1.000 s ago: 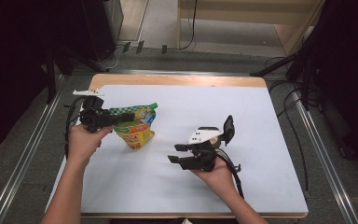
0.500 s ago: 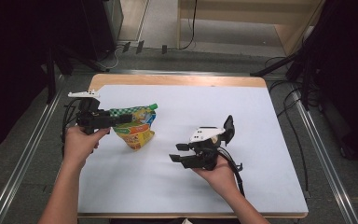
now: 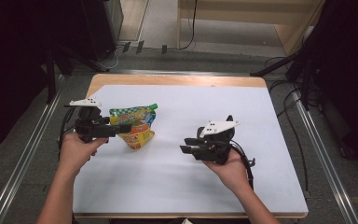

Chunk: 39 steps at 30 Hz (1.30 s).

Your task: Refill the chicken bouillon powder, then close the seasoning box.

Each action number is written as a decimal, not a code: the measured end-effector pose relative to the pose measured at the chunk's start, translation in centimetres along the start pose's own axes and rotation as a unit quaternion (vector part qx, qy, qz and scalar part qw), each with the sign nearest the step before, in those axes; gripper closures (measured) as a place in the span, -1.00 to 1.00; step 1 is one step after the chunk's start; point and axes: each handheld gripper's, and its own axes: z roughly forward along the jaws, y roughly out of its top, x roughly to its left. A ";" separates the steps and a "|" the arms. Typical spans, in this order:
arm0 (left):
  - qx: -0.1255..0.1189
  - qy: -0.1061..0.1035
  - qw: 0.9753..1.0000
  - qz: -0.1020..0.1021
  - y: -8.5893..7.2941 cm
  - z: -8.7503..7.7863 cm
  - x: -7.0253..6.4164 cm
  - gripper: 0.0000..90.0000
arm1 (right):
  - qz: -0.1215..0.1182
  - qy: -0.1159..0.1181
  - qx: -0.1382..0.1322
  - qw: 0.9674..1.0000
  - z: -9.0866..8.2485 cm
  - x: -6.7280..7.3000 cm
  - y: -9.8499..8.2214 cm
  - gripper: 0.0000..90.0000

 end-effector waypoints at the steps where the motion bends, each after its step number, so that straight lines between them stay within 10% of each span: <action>1: 0.001 0.002 1.000 0.001 -0.2 0.0 0.0 -0.07 | 0.002 -0.002 0.001 1.000 -0.2 -0.1 0.1 0.61; 8: 0.003 0.009 1.000 -0.001 -1.1 -0.3 0.3 -0.09 | 0.008 -0.015 0.000 1.000 -2.2 -0.6 1.0 1.00; 16: 0.007 0.010 1.000 -0.011 -2.2 -0.3 0.9 -0.10 | 0.035 -0.028 0.017 0.999 -4.1 -1.9 1.9 1.00; 39: 0.025 0.019 0.999 -0.019 -3.4 -0.1 1.9 -0.12 | 0.076 -0.076 -0.040 0.993 -11.5 -5.6 2.2 1.00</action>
